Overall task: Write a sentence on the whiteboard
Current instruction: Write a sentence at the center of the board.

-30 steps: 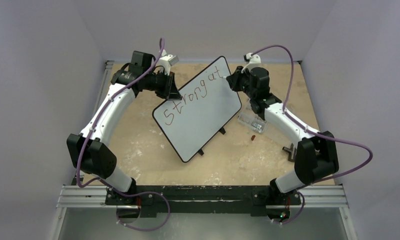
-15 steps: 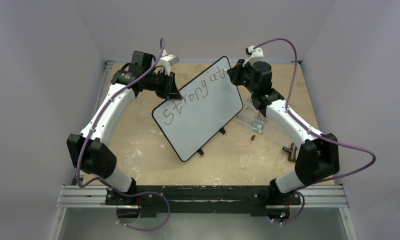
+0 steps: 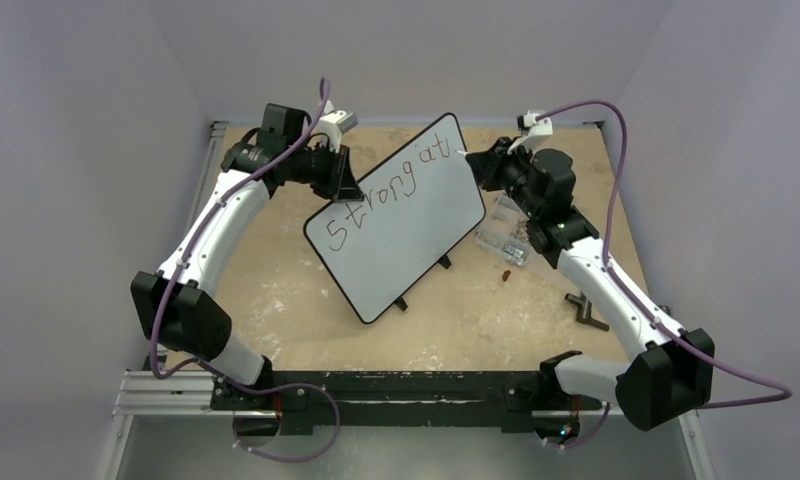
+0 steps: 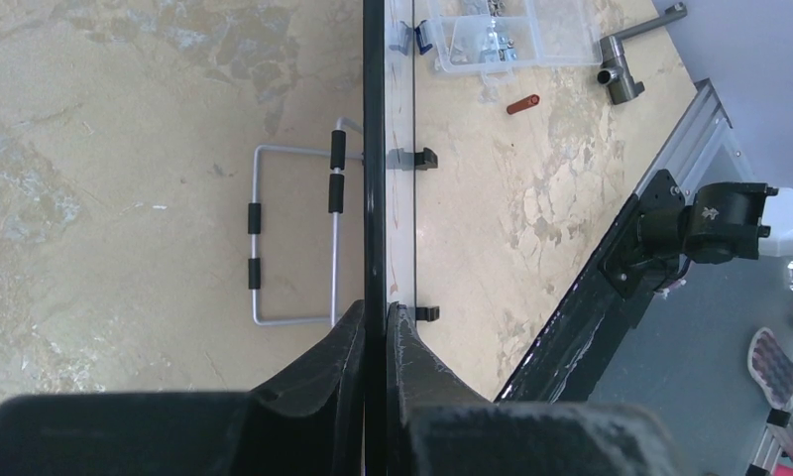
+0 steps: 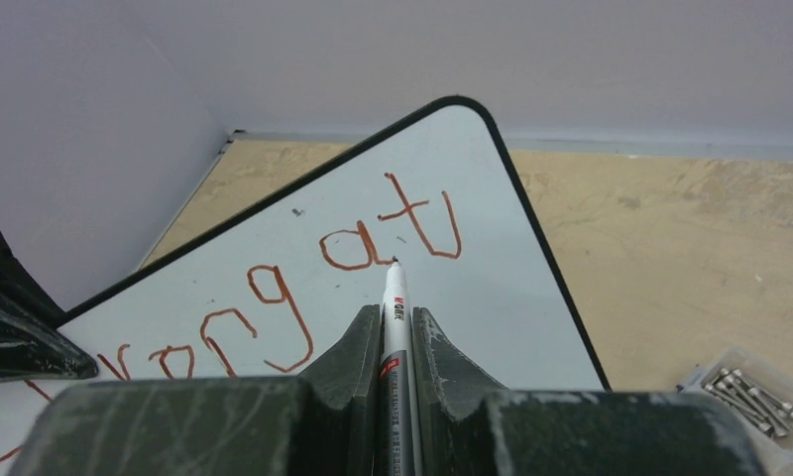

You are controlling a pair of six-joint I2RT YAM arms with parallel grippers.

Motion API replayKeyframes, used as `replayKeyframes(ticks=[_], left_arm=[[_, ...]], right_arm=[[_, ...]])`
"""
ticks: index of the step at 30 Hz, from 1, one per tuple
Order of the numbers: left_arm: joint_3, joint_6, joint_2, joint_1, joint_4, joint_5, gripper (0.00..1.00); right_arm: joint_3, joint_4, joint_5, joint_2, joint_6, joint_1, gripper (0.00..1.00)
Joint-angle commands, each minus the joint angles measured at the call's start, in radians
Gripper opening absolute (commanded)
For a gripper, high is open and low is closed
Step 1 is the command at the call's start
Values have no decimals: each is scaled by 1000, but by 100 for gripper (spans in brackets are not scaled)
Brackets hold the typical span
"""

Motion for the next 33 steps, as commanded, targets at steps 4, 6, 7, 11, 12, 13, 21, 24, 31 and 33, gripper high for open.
replayKeyframes(ticks=[4,6,7,11,12,13,21,24,31,33], left_arm=[[-1,14,-82,-12,87,-52,0],[-9,5,-95,-12,81,-73,0],[-15,1,-103,-12,79,-80,0],[-61,-16,-136,-12,99,-97,0],[-79,-16,-142,-12,105,-100,0],[-90,-16,-147,-12,107,-104,0],[-167,0,-168,-12,151,-142,0],[-162,6,-163,-12,143,-152,0],[-167,5,-171,-12,141,-190,0],[-163,3,-168,-12,137,-203,0]], right_arm=[[-77,48,-165,-28,97,12,0],[-90,55,-173,-33,100,23,0],[-94,55,-176,-33,99,30,0],[-102,50,-205,-33,93,48,0],[-105,47,-212,-34,88,55,0],[-108,45,-218,-35,81,65,0],[-159,75,-254,-51,-14,180,0],[-191,121,-296,-54,-44,216,0],[-259,224,-376,-50,-70,257,0],[-270,243,-379,-43,-77,274,0]])
